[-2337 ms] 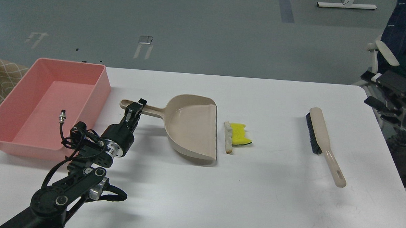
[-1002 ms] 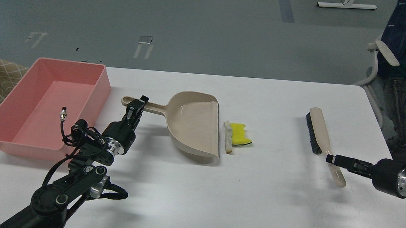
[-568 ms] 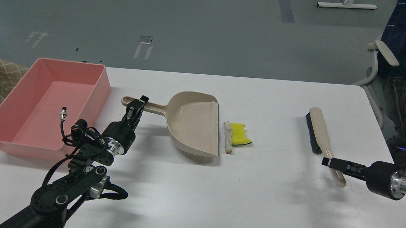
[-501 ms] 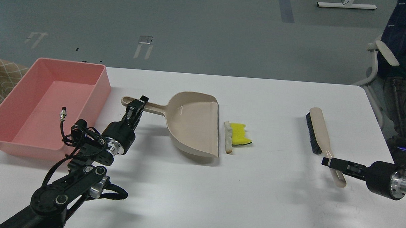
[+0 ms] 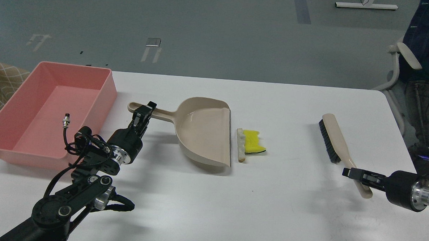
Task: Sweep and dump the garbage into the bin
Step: 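Move the right gripper to the brush handle and grasp it, then sweep the sponge and stick into the dustpan with the held brush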
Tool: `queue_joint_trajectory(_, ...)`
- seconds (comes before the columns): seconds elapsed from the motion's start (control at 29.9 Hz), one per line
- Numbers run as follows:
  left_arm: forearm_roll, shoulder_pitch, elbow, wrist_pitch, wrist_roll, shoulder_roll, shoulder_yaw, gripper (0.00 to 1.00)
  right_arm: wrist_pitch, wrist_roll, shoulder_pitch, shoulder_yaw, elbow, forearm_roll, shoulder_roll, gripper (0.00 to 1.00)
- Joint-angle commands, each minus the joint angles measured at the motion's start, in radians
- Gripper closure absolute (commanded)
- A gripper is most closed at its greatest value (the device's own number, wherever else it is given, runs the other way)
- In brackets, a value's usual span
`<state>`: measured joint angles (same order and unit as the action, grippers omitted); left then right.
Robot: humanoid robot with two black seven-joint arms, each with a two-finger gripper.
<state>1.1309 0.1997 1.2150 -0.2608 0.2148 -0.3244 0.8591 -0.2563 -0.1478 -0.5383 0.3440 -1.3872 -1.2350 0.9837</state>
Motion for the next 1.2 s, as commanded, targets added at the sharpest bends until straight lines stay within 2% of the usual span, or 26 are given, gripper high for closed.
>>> queue_joint_trajectory(0.0, 0.001, 0.000, 0.001, 0.000, 0.000, -0.001, 0.000, 1.00, -0.003, 0.000, -0.006, 0.001, -0.004, 0.000, 0.001, 1.00)
queue_joint_trajectory(0.3, 0.003, -0.011, 0.005, 0.003, 0.003, -0.061, -0.005, 1.00, -0.003, 0.000, -0.012, 0.006, -0.113, 0.002, 0.062, 1.00)
queue_joint_trajectory(0.4, 0.003, -0.014, 0.005, 0.002, 0.018, -0.090, -0.006, 1.00, -0.003, 0.004, -0.009, 0.006, -0.122, 0.002, 0.062, 1.00)
queue_joint_trajectory(0.93, 0.006, -0.036, 0.006, -0.006, 0.028, -0.079, -0.008, 1.00, -0.017, 0.013, 0.008, -0.002, -0.108, 0.002, -0.062, 1.00)
queue_joint_trajectory(1.17, 0.006, -0.037, 0.008, -0.006, 0.028, -0.076, -0.008, 1.00, -0.066, 0.011, -0.005, -0.003, -0.108, 0.002, -0.118, 1.00)
